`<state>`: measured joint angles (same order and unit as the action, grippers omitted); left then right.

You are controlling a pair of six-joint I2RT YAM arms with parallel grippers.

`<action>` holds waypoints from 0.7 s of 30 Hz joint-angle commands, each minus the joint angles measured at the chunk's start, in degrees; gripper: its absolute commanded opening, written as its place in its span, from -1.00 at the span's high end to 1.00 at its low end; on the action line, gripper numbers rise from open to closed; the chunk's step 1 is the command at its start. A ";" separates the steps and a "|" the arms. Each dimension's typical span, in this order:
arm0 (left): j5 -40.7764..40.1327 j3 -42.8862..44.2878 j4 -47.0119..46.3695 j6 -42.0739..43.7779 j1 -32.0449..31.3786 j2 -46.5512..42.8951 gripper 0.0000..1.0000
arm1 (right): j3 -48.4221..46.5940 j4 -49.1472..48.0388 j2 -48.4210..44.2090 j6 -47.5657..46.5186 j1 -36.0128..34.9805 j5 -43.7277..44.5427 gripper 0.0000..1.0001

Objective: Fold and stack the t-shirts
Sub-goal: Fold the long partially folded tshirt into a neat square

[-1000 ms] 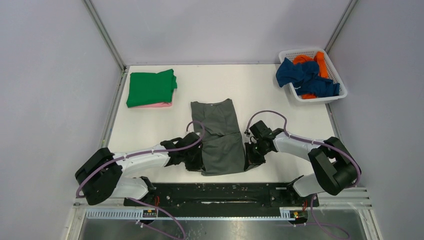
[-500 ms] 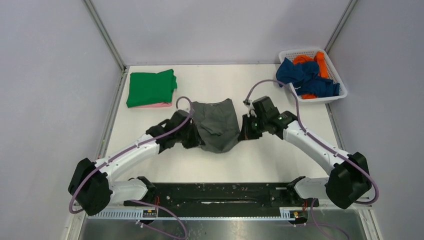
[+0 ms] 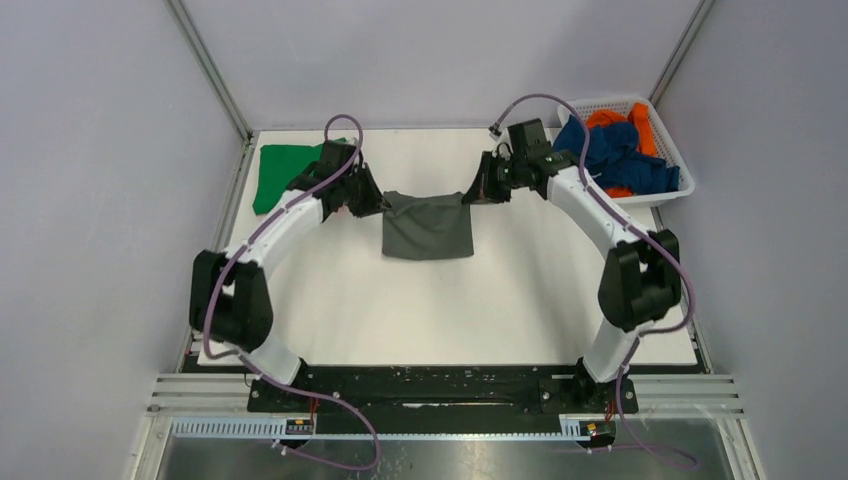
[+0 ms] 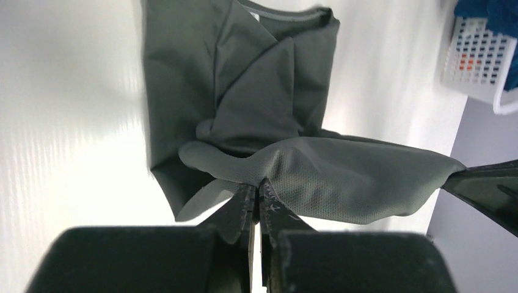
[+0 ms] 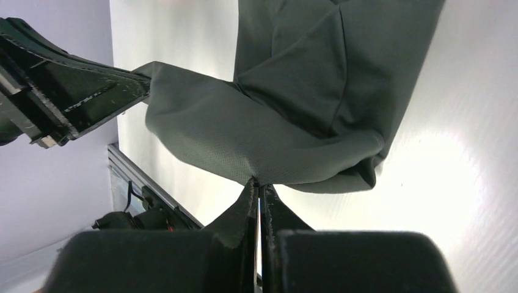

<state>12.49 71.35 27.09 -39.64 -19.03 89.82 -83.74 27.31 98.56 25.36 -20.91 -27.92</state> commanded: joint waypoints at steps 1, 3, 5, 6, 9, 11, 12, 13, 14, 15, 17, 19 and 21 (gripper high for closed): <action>3.43 7.42 -1.01 2.44 2.66 6.45 1.00 | -9.74 0.73 8.47 1.37 1.31 -4.67 1.00; 4.09 11.11 -0.84 2.80 3.81 11.00 1.00 | -12.38 0.66 12.14 2.21 1.76 -4.04 1.00; 4.35 14.55 -1.36 2.70 4.73 16.30 1.00 | -14.85 0.49 15.48 2.49 2.24 -0.68 1.00; 4.57 16.60 -1.52 2.54 5.12 18.72 1.00 | -15.92 0.30 17.03 2.74 2.58 1.06 1.00; 4.16 22.62 -1.98 2.71 5.74 24.95 1.00 | -19.23 -1.68 22.10 4.60 4.00 2.99 1.00; 3.46 26.54 -2.64 3.07 5.96 28.97 0.96 | -21.42 -3.69 25.28 5.68 4.60 3.42 1.00; 3.57 28.74 -2.61 3.02 6.05 31.00 0.95 | -23.08 -4.39 26.82 5.99 4.85 4.43 1.00; 3.95 31.02 -2.87 2.95 6.17 33.08 0.93 | -24.35 -4.43 28.13 6.25 4.99 5.51 1.00; 4.60 32.91 -3.55 2.80 6.19 34.94 0.86 | -24.93 -4.91 29.27 6.79 5.16 6.78 1.00; 5.85 34.70 -4.46 2.92 6.19 36.69 0.79 | -24.89 -6.11 30.08 7.42 5.37 7.73 1.00; 7.38 38.02 -5.79 2.51 6.19 40.09 0.66 | -25.63 -7.73 31.97 8.36 5.71 8.75 1.00; 8.67 42.16 -5.47 2.36 6.19 43.34 0.39 | -27.47 -7.59 34.36 9.80 6.31 9.40 1.00; 10.06 45.77 -5.42 2.29 6.19 45.42 -0.57 | -28.92 -8.40 36.56 11.41 6.77 10.24 0.52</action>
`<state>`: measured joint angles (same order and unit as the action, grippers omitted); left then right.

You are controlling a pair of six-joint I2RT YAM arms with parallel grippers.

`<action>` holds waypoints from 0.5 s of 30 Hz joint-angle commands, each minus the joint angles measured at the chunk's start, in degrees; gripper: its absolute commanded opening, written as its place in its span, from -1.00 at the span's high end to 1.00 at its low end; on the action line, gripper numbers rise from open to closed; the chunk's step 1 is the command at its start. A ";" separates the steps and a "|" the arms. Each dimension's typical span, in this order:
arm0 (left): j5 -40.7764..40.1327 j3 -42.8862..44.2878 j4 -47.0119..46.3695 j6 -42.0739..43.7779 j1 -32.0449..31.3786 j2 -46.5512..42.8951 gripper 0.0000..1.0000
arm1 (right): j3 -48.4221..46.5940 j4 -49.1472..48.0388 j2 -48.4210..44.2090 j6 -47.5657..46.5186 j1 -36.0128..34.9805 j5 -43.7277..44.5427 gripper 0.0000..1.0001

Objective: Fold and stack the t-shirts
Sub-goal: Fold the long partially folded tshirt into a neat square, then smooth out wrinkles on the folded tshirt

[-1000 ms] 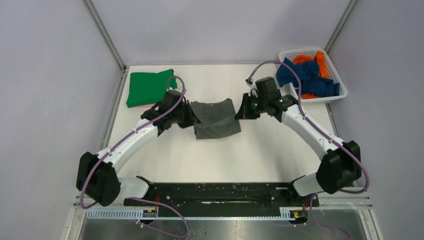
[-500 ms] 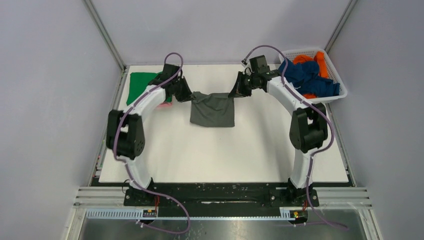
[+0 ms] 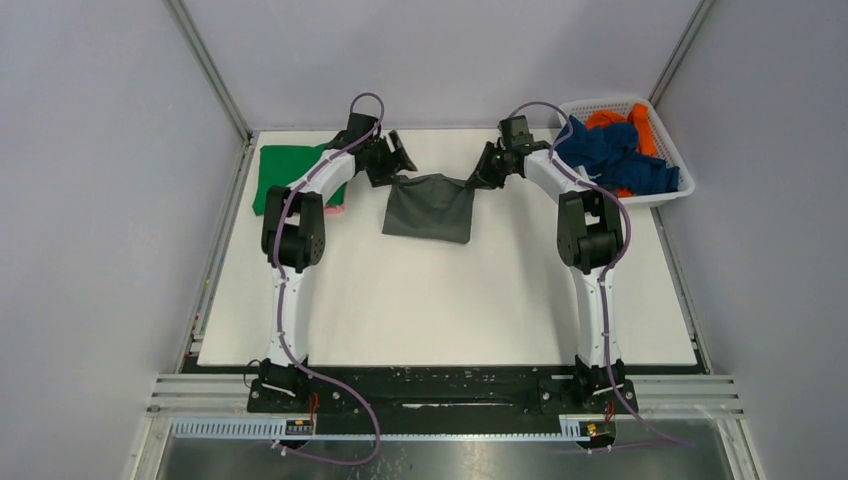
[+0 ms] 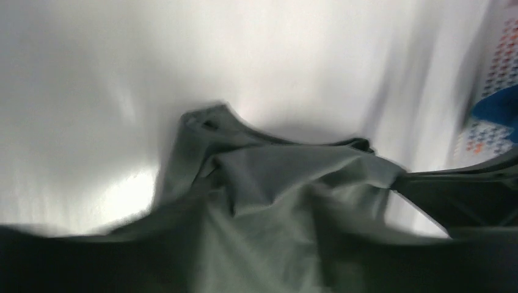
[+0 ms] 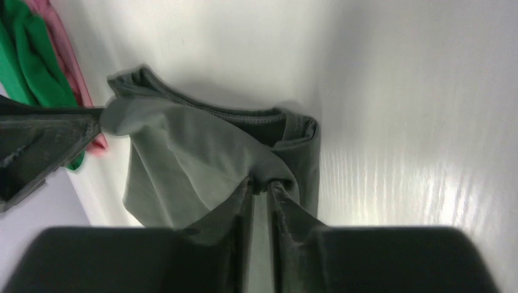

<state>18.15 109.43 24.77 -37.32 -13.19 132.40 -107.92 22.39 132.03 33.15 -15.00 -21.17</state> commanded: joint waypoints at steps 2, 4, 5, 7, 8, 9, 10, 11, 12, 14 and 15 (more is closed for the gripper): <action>4.78 9.84 -3.07 0.01 0.36 2.92 -0.98 | -8.69 -2.29 5.22 3.59 1.32 2.17 -0.93; 4.61 10.23 -3.58 0.00 0.36 1.15 -0.98 | -15.53 2.55 7.17 1.86 1.47 0.63 -0.99; 4.38 9.71 -3.67 0.00 0.31 -0.25 -0.98 | -19.13 6.05 7.85 0.35 1.47 -0.05 -0.99; 3.80 7.32 -3.79 -0.10 0.12 -3.83 -0.98 | -22.77 11.41 7.14 -1.59 1.40 -1.51 -0.99; 3.29 5.30 -3.89 0.08 -0.07 -5.92 -0.98 | -21.41 12.84 5.52 -2.66 1.27 -2.39 -0.99; 2.83 3.11 -3.91 0.18 -0.41 -8.09 -0.98 | -18.47 12.89 3.03 -3.44 0.96 -3.14 -0.99; 2.51 0.52 -3.98 0.24 -0.81 -10.27 -0.98 | -14.95 12.36 0.16 -4.41 0.42 -3.44 -0.99; 2.29 -2.22 -4.83 0.13 -1.30 -12.21 -0.98 | -10.22 11.02 -2.89 -5.09 -0.38 -3.78 -0.99; 2.59 -5.87 -6.43 -0.56 -1.77 -14.21 -0.98 | -4.96 8.51 -6.07 -5.23 -1.17 -4.82 -0.99; 5.69 -13.86 -10.14 -2.75 -2.68 -16.88 -0.98 | 5.86 0.57 -11.75 -2.22 -2.41 -9.30 -0.99; 7.55 -16.95 -12.13 -4.09 -3.05 -17.71 -0.98 | 10.79 -4.34 -13.58 1.25 -2.74 -13.17 -0.99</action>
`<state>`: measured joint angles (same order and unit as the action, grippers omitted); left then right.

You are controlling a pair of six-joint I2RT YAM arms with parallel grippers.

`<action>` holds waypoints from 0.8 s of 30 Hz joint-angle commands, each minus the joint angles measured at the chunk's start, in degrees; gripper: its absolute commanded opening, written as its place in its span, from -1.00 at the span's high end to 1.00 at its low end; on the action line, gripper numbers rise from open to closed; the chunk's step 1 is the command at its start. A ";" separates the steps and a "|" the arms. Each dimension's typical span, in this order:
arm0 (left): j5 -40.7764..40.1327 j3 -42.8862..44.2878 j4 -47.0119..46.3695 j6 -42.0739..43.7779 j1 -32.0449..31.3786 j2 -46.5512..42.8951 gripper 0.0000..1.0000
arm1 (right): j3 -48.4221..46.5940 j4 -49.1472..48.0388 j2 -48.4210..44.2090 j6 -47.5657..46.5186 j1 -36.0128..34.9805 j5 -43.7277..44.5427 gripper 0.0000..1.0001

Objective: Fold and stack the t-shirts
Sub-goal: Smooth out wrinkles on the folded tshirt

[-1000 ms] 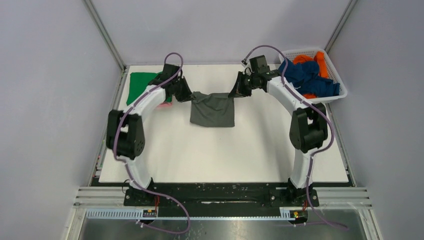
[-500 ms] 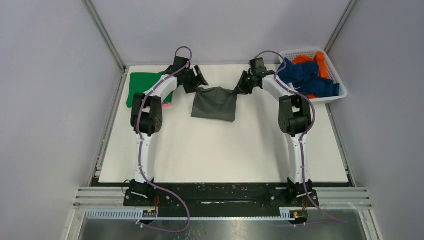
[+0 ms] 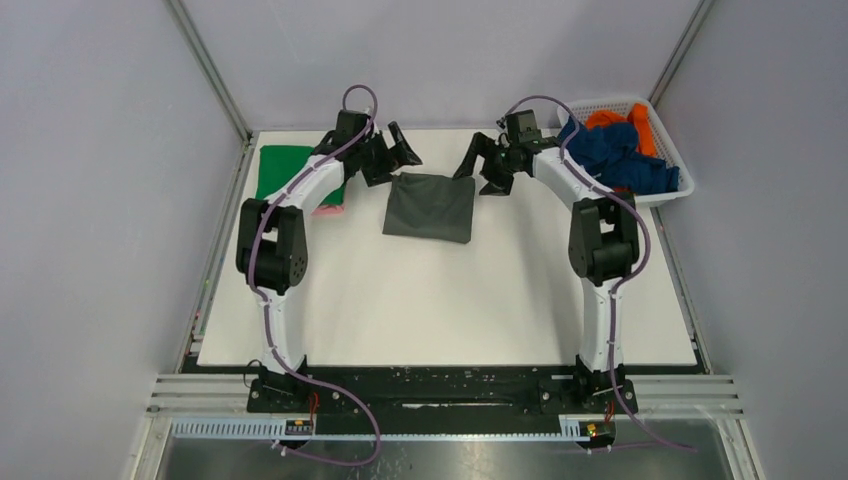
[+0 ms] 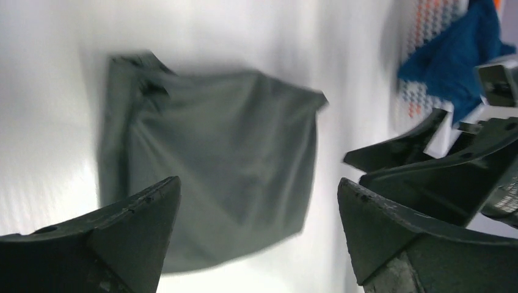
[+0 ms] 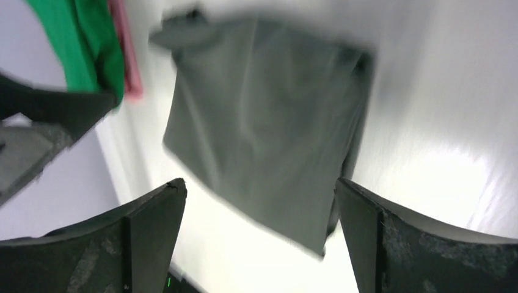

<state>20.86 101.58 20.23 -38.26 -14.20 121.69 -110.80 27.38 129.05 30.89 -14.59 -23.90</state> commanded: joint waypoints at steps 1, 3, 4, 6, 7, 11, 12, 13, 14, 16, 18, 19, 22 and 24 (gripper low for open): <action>6.50 -11.91 -9.39 -4.42 -2.40 -7.44 -0.98 | 17.59 -15.15 -11.60 7.02 -3.36 -14.31 -0.99; 7.79 -15.73 -11.11 -6.21 -3.49 -7.05 -0.98 | 22.03 -23.25 -11.37 12.91 -4.14 -19.39 -0.99; 8.31 -16.81 -11.10 -6.91 -3.81 -6.48 -0.98 | 22.21 -24.05 -10.04 13.71 -4.80 -20.48 -0.99; 8.72 -18.87 -11.00 -7.34 -4.32 -5.70 -0.98 | 21.68 -24.04 -7.79 13.23 -6.02 -21.14 -0.99; 7.59 -20.14 -10.74 -7.27 -4.49 -5.54 -0.98 | 21.56 -23.67 -6.70 12.89 -6.40 -21.09 -0.99; 2.61 -25.38 -6.74 -5.56 -4.43 -6.78 -0.98 | 22.37 -14.23 -4.98 6.17 -6.50 -14.51 -0.99; 1.44 -27.35 -6.61 -5.18 -4.51 -7.67 -0.98 | 23.12 -11.30 -5.22 3.12 -6.44 -12.84 -0.99; 0.18 -29.58 -6.73 -5.08 -4.59 -8.83 -0.98 | 25.19 -9.92 -5.82 1.91 -6.46 -12.40 -0.99; -0.39 -31.59 -6.96 -5.05 -4.61 -10.01 -0.98 | 27.77 -10.12 -6.62 1.57 -6.50 -12.41 -0.99; -0.47 -36.34 -7.59 -5.36 -4.87 -12.83 -0.98 | 33.63 -11.41 -9.08 1.12 -6.50 -13.32 -0.99; -1.46 -42.03 -8.77 -5.74 -5.93 -16.87 -0.98 | 40.11 -12.91 -12.41 1.02 -6.59 -12.59 -0.99; -2.69 -45.81 -9.07 -5.88 -6.73 -19.18 -0.98 | 43.08 -13.59 -14.44 0.90 -6.67 -12.33 -0.99; -3.65 -53.50 -8.56 -6.82 -10.11 -27.62 -0.98 | 50.20 -14.10 -21.84 -0.18 -7.64 -12.26 -0.99; -5.69 -56.47 -6.24 -7.28 -13.04 -33.77 -0.98 | 53.11 -12.47 -26.97 -1.96 -9.26 -11.98 -0.99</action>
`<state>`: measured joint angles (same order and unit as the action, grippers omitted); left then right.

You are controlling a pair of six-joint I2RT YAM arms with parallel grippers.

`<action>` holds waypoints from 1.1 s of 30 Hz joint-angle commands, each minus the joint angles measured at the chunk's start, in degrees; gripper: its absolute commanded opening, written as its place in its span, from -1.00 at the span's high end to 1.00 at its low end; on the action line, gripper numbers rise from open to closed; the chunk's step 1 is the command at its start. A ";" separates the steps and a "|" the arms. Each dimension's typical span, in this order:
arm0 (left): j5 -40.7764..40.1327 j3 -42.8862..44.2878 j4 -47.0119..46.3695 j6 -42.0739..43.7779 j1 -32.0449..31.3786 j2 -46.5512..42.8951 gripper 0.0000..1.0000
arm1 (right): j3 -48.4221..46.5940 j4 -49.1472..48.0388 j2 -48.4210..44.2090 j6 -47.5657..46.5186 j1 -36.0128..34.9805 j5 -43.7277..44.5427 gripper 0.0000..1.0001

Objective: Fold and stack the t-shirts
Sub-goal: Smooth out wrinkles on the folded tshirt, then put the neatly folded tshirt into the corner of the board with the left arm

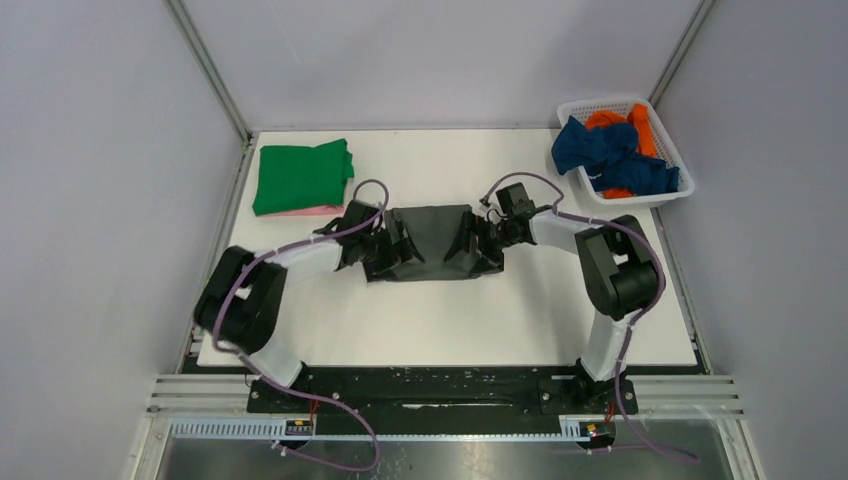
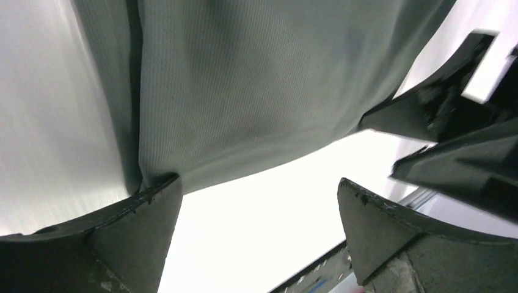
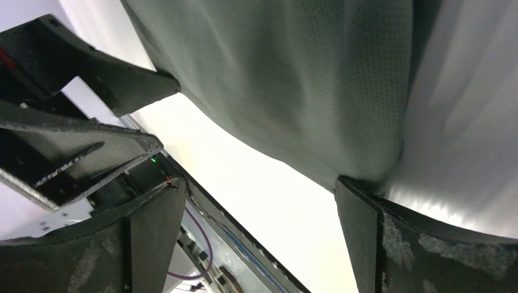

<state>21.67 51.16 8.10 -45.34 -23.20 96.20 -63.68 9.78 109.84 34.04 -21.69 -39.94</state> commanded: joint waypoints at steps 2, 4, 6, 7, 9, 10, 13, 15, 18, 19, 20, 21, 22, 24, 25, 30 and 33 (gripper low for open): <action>-11.96 -5.72 12.15 -0.60 -7.57 -14.63 -0.98 | 7.80 7.50 -13.30 -6.75 -3.07 4.16 -0.99; -18.82 -3.09 18.36 -0.71 -10.82 -20.24 -0.98 | 8.07 10.91 -19.35 -9.72 -3.51 4.52 -0.99; -22.63 -0.73 21.33 -0.35 -11.95 -24.02 -0.98 | 7.27 13.66 -24.87 -11.29 -3.53 7.04 -0.99; -24.12 -0.17 21.66 -0.28 -11.95 -25.14 -0.98 | 6.73 14.68 -27.52 -11.87 -3.48 8.77 -0.99; -27.25 0.31 21.36 0.21 -11.80 -25.41 -0.98 | 6.62 14.38 -32.38 -12.11 -3.38 13.87 -0.99; -28.04 1.14 21.16 0.93 -11.25 -24.33 -0.98 | 6.99 13.69 -34.31 -11.66 -3.18 18.27 -0.99; -27.81 4.57 19.66 3.45 -8.03 -18.49 -0.98 | 9.15 11.99 -38.32 -8.73 -1.03 24.91 -0.99; -27.74 7.27 18.11 5.27 -5.40 -12.42 -0.97 | 10.52 10.75 -39.34 -6.81 2.25 20.91 -0.99; -26.41 12.20 17.13 8.44 -3.51 -4.45 -0.88 | 12.85 8.03 -39.45 -3.38 6.43 14.48 -0.99; -26.09 13.76 16.98 9.59 -3.36 -2.16 -0.84 | 13.53 7.28 -39.36 -2.67 7.15 13.37 -0.99; -26.47 15.47 17.35 10.12 -3.33 0.40 -0.81 | 13.96 6.74 -39.11 -2.37 7.81 12.44 -0.99; -26.24 17.27 17.99 10.62 -3.26 2.70 -0.77 | 14.14 6.73 -38.87 -2.32 8.19 12.06 -0.99; -25.70 18.74 18.27 11.01 -3.26 4.98 -0.72 | 14.12 6.88 -38.72 -2.38 8.57 11.94 -0.99; -25.03 21.08 18.35 11.22 -3.23 8.82 -0.67 | 14.19 7.64 -38.98 -2.61 9.28 12.04 -0.99; -25.05 22.23 18.65 11.19 -3.21 10.70 -0.64 | 14.20 8.15 -39.37 -2.75 9.52 12.59 -0.99; -23.97 25.05 19.86 10.55 -3.87 16.65 -0.36 | 14.36 10.90 -43.40 -5.80 10.17 20.04 -0.99; -26.23 28.04 23.45 11.07 -5.14 19.58 0.15 | 14.64 11.96 -46.51 -7.44 10.18 23.67 -0.99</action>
<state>-3.31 75.68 28.03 -35.48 -26.85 111.70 -49.15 20.38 68.45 29.50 -11.88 -22.28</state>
